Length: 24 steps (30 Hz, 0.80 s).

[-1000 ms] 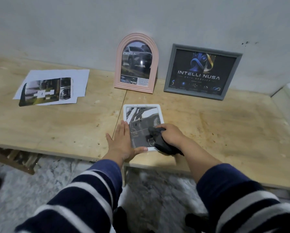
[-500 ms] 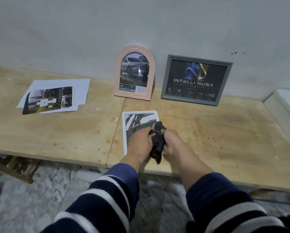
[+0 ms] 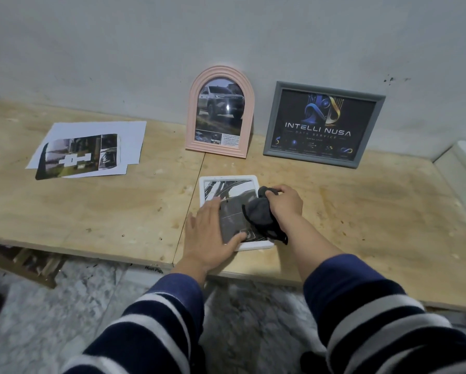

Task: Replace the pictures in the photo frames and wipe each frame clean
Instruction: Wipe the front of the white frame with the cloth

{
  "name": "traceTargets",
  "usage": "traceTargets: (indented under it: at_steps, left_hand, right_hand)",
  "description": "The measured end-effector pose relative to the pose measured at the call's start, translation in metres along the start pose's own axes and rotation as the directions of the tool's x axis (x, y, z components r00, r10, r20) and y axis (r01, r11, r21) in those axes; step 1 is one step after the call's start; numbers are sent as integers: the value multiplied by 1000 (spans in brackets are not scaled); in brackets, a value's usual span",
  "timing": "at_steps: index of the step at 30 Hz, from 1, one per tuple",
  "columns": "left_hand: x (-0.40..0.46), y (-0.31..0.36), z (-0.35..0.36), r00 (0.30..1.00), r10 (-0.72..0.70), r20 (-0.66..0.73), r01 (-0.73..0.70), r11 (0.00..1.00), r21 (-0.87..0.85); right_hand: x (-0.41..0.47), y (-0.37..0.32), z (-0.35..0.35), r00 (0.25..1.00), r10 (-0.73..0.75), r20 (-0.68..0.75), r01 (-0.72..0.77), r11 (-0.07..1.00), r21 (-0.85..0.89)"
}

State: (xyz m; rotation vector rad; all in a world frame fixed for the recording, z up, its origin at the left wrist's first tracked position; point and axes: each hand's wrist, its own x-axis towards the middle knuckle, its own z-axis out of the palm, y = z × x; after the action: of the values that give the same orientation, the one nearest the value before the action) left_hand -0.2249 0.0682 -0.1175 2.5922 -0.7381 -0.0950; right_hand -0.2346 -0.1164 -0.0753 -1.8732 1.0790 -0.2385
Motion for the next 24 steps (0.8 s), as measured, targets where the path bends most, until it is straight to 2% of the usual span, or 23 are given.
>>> traceTargets:
  at_steps: [3, 7, 10, 12, 14, 16, 18, 22, 24]
  left_hand:
    - [-2, -17, 9, 985, -81, 151, 69, 994, 83]
    - [1, -26, 20, 967, -151, 206, 129, 985, 115]
    - [2, -30, 25, 966, -166, 196, 141, 981, 136]
    - [1, -30, 28, 970, -169, 177, 147, 980, 131]
    - [1, -30, 30, 974, -168, 154, 149, 981, 127]
    - [0, -30, 30, 976, -167, 138, 150, 981, 123]
    - [-1, -29, 31, 976, -169, 134, 155, 982, 109]
    - [-2, -27, 29, 975, -184, 126, 171, 980, 106]
    - [-2, -26, 28, 974, -186, 127, 172, 979, 113]
  right_hand:
    - [14, -11, 8, 995, -96, 35, 100, 986, -135]
    - [34, -24, 29, 968, -247, 50, 249, 902, -352]
    - [49, -26, 46, 926, -348, 147, 365, 720, -590]
    - [52, -22, 52, 888, -373, 268, 440, 524, -729]
    - [52, -18, 55, 841, -388, 376, 507, 325, -799]
    - [51, -17, 56, 828, -381, 411, 516, 232, -825]
    - [47, -18, 55, 849, -330, 412, 500, 254, -828]
    - [30, -13, 45, 901, -203, 383, 434, 446, -783]
    - [20, -7, 39, 915, -181, 359, 401, 495, -771]
